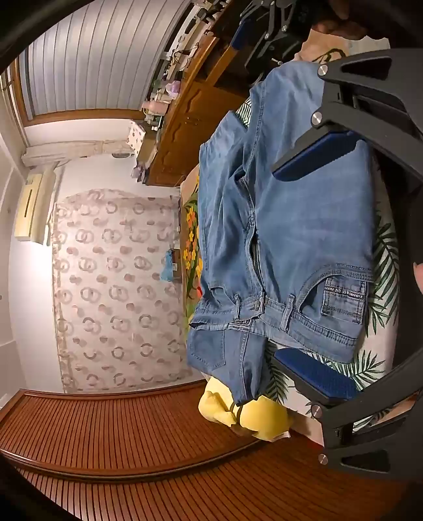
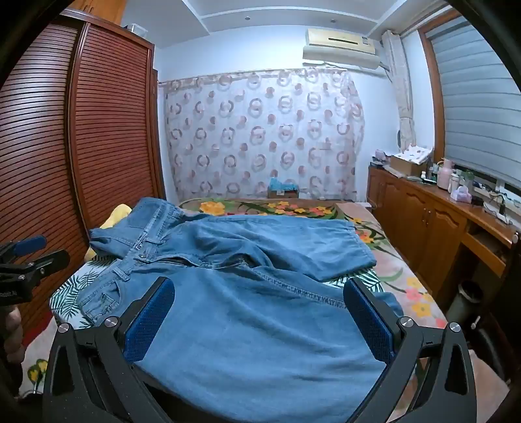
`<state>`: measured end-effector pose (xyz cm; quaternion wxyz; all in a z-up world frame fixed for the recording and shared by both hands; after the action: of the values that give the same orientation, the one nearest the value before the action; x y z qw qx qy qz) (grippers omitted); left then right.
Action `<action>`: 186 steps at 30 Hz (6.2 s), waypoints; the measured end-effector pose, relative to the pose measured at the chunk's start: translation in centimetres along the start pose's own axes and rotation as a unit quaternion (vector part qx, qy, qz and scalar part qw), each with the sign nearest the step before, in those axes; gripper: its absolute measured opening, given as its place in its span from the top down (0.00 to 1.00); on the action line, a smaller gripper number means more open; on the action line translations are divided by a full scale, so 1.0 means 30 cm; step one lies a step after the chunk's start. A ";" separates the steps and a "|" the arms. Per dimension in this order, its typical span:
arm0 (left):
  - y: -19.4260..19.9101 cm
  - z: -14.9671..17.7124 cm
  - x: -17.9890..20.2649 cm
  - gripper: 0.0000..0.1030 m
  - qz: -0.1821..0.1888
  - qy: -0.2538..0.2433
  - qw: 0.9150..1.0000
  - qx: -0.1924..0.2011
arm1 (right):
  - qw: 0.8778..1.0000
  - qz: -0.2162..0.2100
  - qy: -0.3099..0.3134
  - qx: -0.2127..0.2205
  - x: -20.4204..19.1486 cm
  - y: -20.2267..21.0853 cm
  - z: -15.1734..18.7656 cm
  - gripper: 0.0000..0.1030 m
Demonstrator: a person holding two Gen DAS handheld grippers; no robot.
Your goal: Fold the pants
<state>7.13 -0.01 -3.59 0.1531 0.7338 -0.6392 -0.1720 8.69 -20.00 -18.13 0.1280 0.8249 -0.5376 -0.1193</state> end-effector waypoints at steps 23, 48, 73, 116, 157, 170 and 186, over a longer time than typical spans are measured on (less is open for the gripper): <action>-0.001 0.011 -0.002 0.00 -0.002 -0.006 1.000 -0.005 | 1.000 0.001 0.003 -0.003 -0.013 0.000 -0.004 0.00; -0.009 0.036 -0.005 0.00 -0.003 -0.006 1.000 -0.006 | 1.000 0.002 0.003 -0.004 -0.010 0.000 0.002 0.00; -0.008 0.035 -0.005 0.00 -0.003 -0.005 1.000 -0.005 | 1.000 0.003 0.004 -0.001 -0.009 0.005 0.000 0.00; -0.128 0.099 -0.010 0.00 0.001 -0.007 0.998 -0.058 | 0.999 0.010 0.002 -0.045 0.050 -0.050 0.046 0.00; -0.319 0.368 -0.335 0.50 -0.003 0.055 0.986 -0.157 | 0.985 0.022 -0.010 -0.173 0.072 -0.081 0.110 0.00; -0.320 0.357 -0.295 0.81 0.025 0.049 0.989 -0.136 | 0.982 0.009 -0.002 -0.188 0.076 -0.024 0.113 0.00; -0.255 0.223 -0.250 0.90 0.039 0.038 0.995 -0.087 | 0.984 0.014 -0.003 -0.175 0.182 0.005 0.065 0.01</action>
<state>9.98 8.42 -12.55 0.2476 0.6983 -0.6434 -0.1928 10.05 -25.23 -20.22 0.2705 0.7819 -0.5200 -0.2125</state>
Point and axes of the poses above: each gripper's, at about its wrist camera, not at the fingertips, and y roughly against the way its jaws point, x to its right, z to its underside, the point moved 8 cm from there along -y, roughly the way its jaws point, and after that the axes turned 8 degrees about -z, right-handed, at the moved point
